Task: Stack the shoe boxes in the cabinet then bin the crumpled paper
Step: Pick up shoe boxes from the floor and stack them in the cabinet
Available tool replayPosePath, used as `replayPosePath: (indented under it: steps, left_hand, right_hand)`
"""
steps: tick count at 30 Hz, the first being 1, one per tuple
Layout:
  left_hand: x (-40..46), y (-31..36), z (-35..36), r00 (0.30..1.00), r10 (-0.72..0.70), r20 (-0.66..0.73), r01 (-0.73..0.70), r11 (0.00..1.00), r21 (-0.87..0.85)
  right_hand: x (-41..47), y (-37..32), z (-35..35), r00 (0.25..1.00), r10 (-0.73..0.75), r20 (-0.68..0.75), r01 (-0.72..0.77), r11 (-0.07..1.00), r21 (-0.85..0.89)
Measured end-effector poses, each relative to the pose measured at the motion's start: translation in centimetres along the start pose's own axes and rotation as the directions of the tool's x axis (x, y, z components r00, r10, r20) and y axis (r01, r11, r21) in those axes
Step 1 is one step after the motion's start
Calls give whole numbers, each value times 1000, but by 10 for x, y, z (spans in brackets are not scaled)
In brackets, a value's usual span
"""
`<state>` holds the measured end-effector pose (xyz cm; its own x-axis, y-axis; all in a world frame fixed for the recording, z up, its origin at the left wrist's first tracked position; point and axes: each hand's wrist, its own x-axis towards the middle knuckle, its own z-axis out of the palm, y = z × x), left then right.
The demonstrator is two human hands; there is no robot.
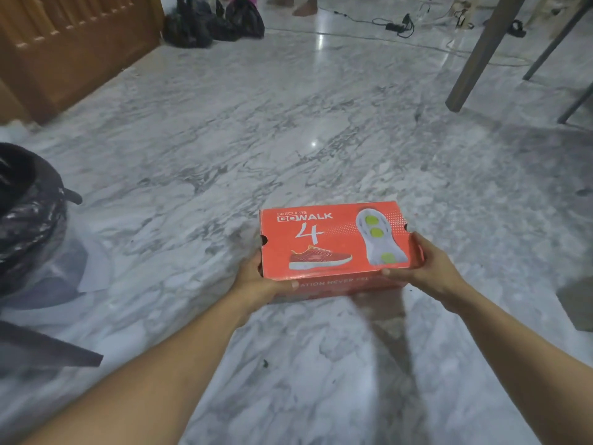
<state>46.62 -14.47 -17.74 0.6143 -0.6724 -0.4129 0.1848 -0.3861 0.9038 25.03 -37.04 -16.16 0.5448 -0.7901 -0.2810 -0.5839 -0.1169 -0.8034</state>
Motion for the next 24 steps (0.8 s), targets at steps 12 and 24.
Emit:
replayPosePath:
  steps: [12,24]
  left_hand:
    - [-114,58,-51,979,178,-95,-163,975,151]
    - [-329,165,-123,929,300,-215,-232,928,291]
  right_hand:
    - [-87,-92,-34,997,-51,66,50,998,23]
    - [-269,-216,-83,968,-219,120,201,968,152]
